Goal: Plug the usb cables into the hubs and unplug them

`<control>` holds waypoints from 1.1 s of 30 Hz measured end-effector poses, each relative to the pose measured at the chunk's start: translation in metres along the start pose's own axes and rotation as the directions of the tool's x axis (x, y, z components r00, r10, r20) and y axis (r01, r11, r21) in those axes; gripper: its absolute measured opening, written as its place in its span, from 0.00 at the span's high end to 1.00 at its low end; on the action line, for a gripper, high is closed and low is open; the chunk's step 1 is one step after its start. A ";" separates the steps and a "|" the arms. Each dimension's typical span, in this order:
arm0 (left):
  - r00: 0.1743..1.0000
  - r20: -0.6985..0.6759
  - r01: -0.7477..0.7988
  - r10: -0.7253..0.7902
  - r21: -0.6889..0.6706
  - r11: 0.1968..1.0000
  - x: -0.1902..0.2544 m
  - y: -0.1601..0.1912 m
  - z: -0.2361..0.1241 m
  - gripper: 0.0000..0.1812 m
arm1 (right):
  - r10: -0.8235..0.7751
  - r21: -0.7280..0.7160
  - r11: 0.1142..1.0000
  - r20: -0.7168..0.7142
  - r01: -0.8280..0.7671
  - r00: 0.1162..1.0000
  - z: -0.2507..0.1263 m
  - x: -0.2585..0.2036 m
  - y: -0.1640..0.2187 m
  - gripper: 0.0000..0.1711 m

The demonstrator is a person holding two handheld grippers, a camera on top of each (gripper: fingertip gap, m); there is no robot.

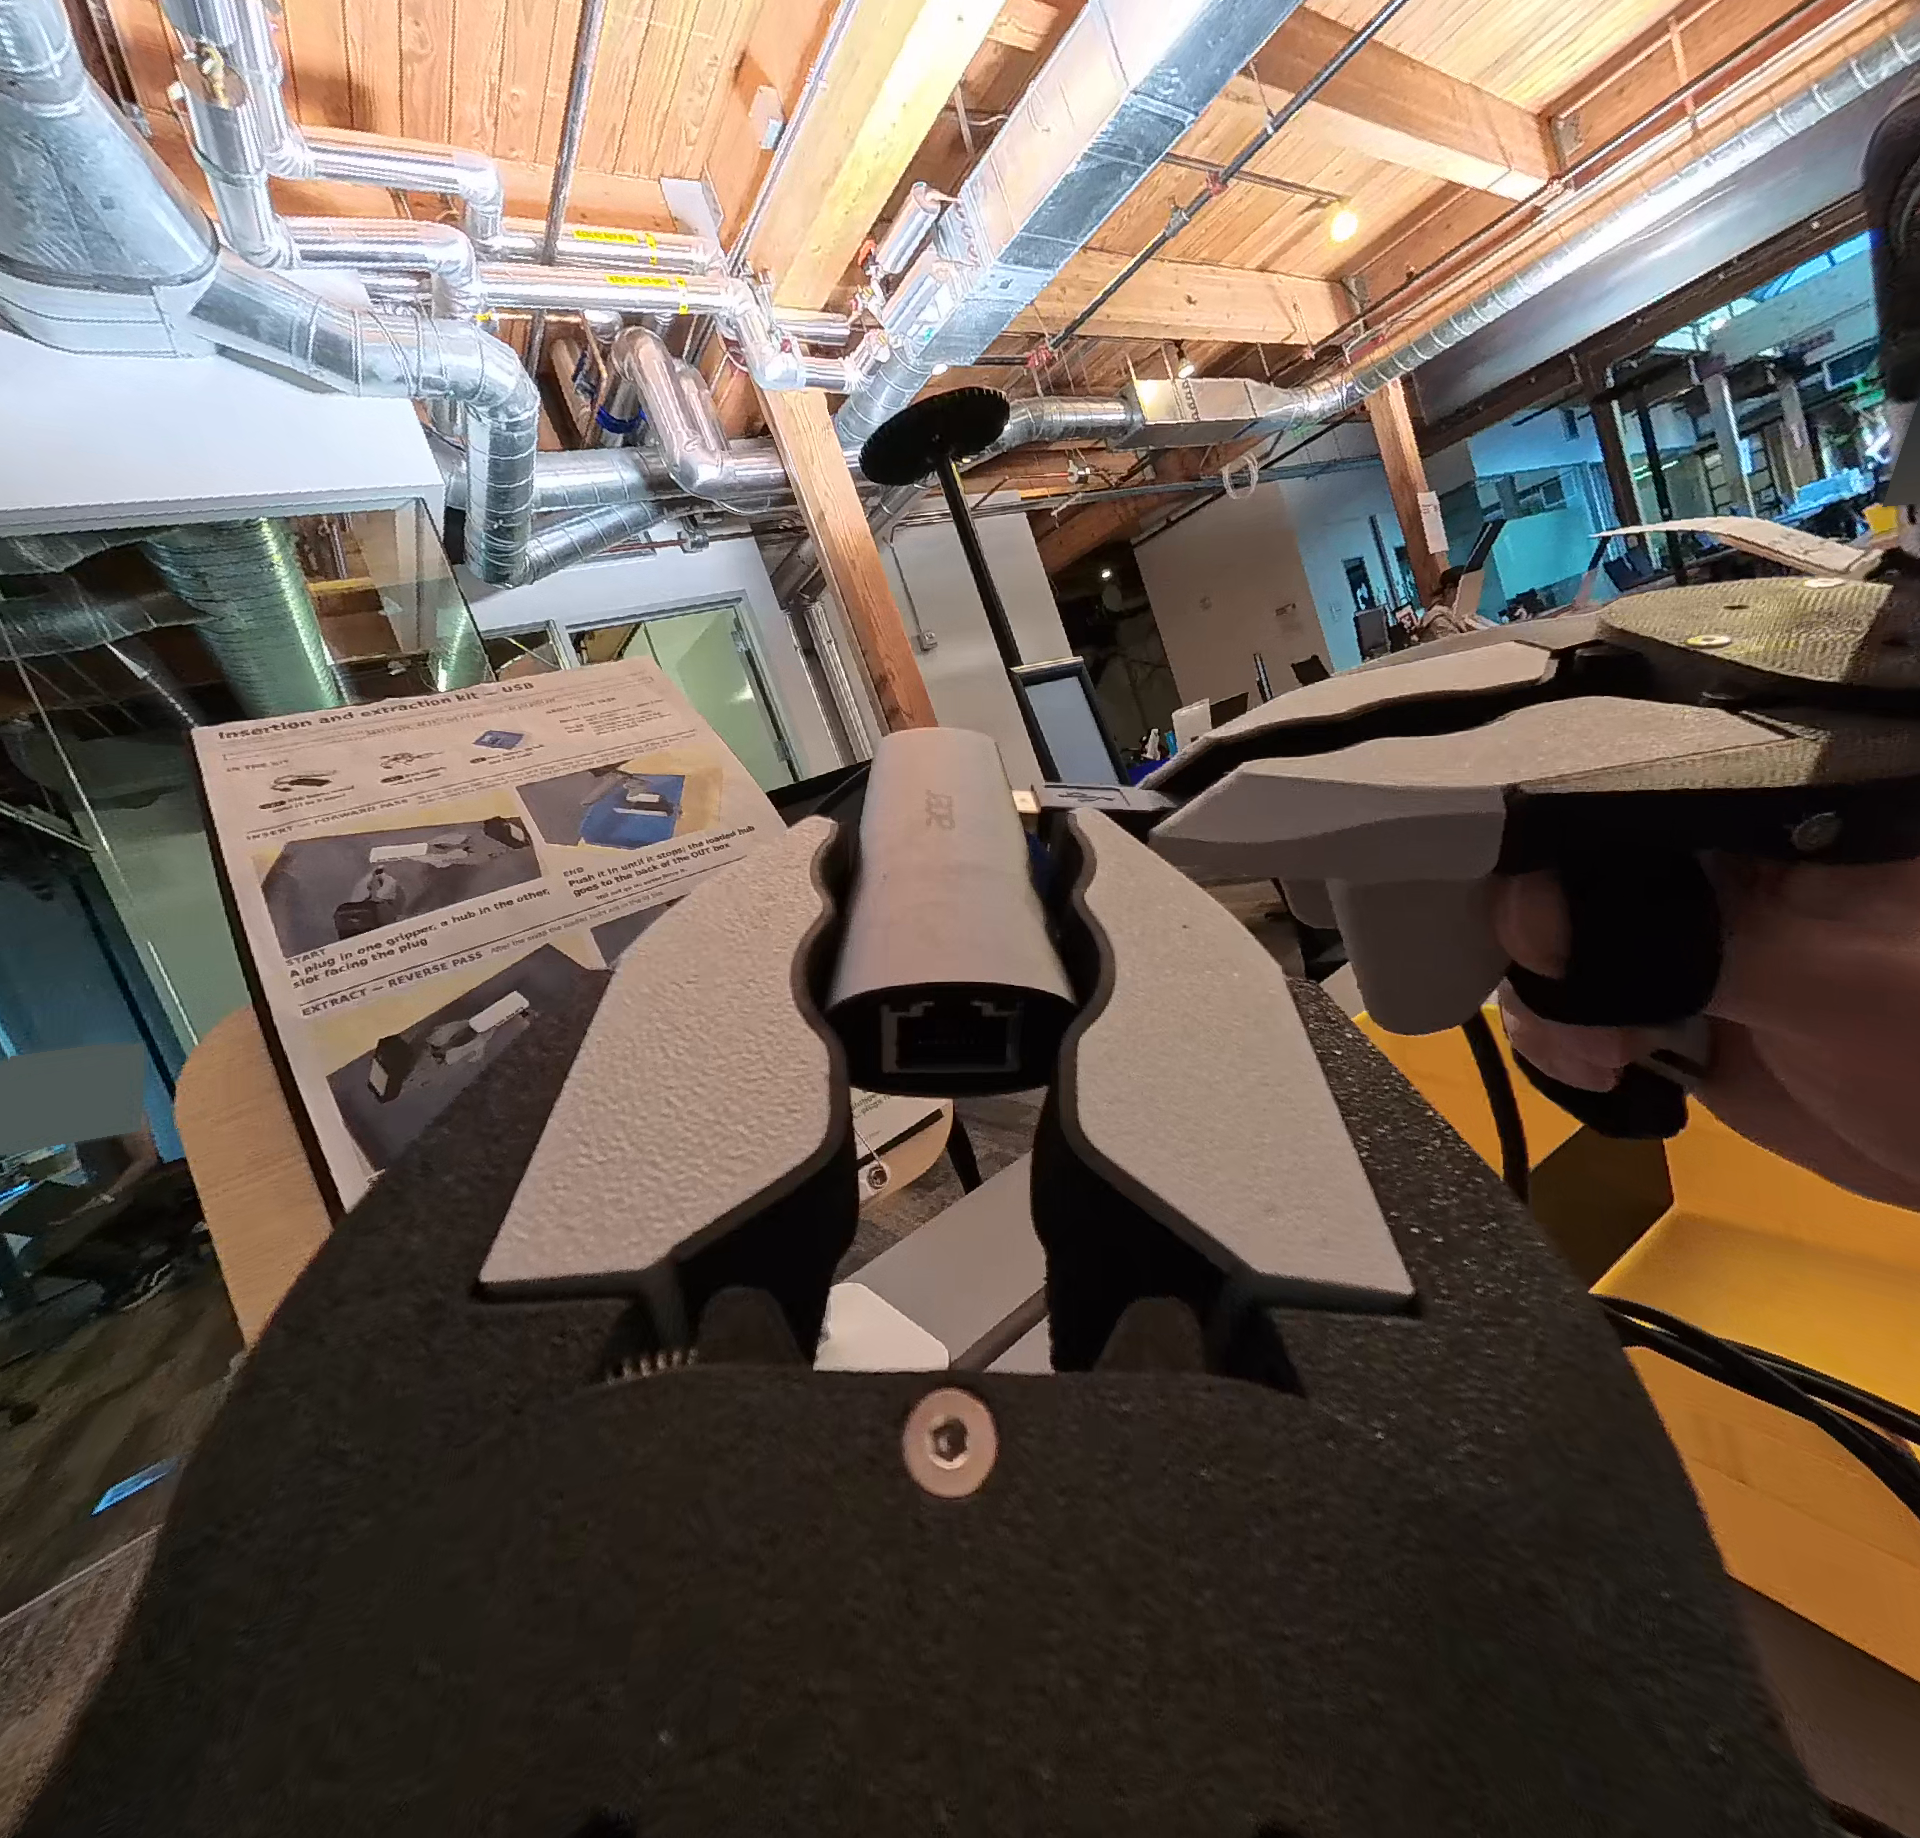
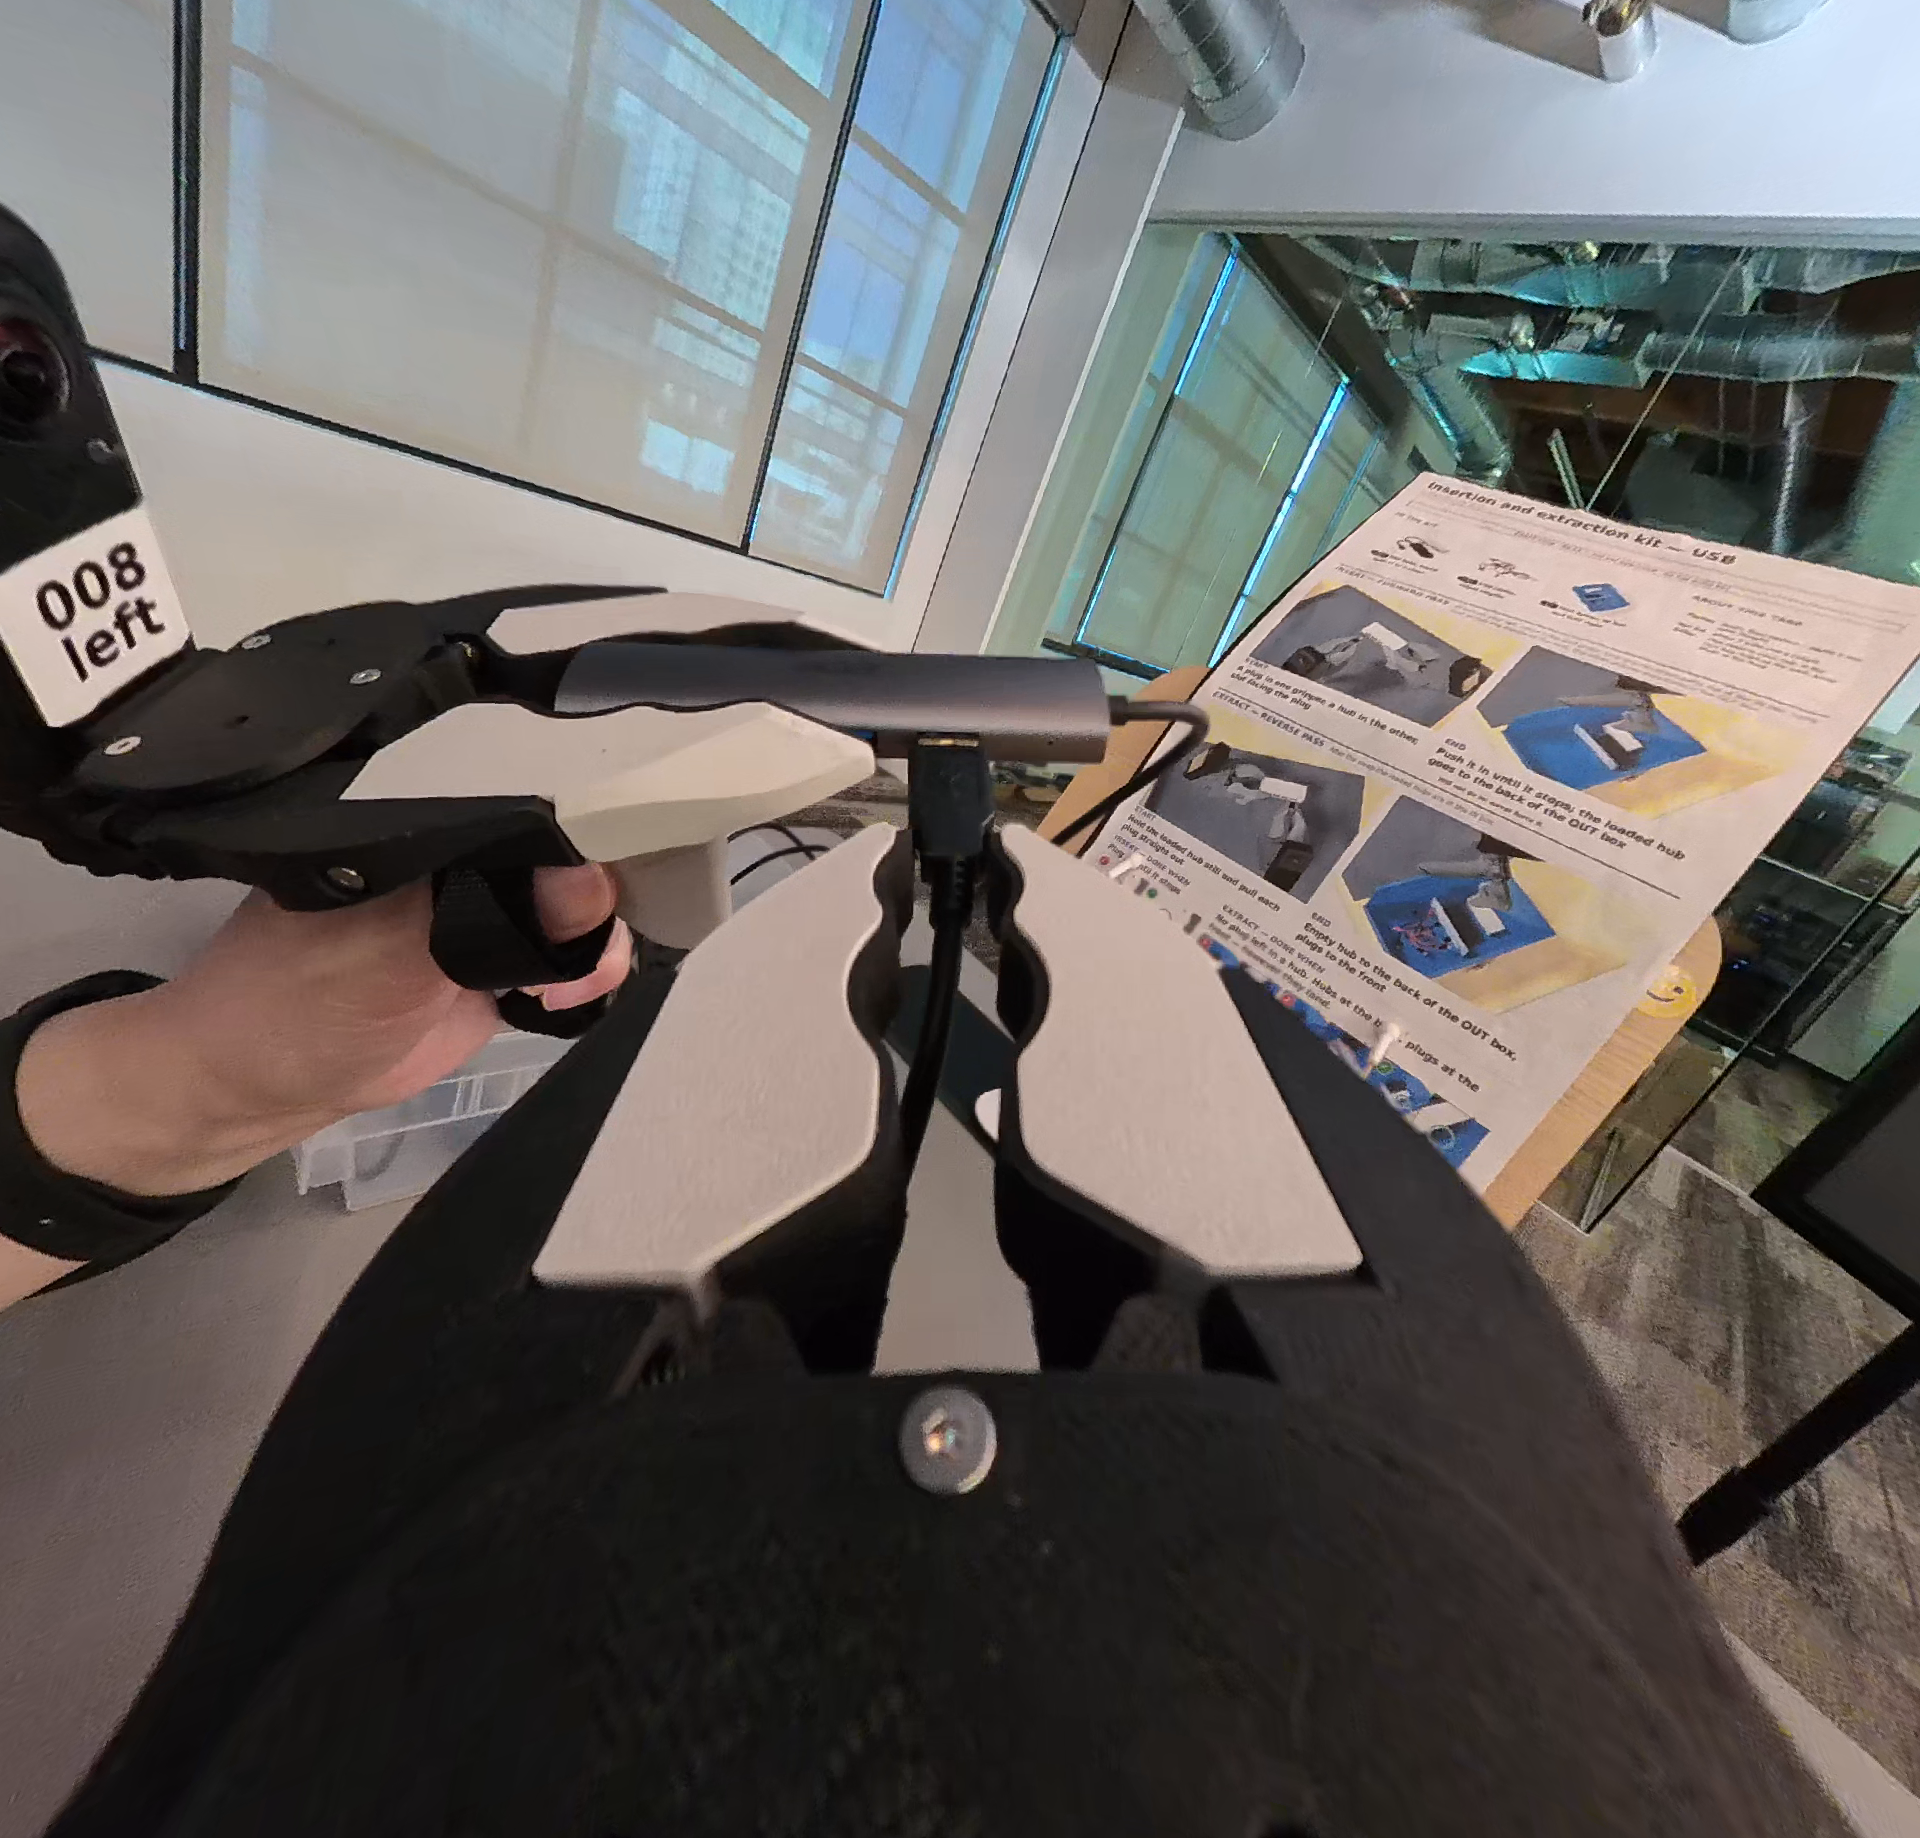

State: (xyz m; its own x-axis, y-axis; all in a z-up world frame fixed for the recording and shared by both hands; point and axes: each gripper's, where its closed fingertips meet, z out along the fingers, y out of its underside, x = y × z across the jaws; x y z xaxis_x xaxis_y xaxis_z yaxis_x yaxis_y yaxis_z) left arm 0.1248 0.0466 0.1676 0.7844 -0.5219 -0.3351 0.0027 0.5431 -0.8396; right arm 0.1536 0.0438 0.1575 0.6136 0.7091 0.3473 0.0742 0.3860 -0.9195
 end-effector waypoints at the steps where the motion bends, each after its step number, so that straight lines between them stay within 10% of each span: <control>1: 1.000 -0.004 0.013 -0.013 0.004 1.000 0.000 0.000 0.000 0.80 | 0.000 0.004 1.000 -0.002 0.000 1.000 0.000 0.000 0.000 0.92; 33: 0.986 -0.116 -0.132 0.117 -0.130 0.983 0.004 0.021 -0.002 0.79 | -0.030 -0.022 0.999 0.026 0.031 0.999 -0.002 -0.001 0.010 0.93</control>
State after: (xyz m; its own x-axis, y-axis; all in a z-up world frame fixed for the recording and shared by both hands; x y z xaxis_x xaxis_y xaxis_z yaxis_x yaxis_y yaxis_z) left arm 0.1271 0.0550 0.1474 0.7021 -0.5272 -0.4787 -0.1821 0.5170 -0.8364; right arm 0.1552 0.0461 0.1476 0.5907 0.7120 0.3797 0.1109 0.3945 -0.9122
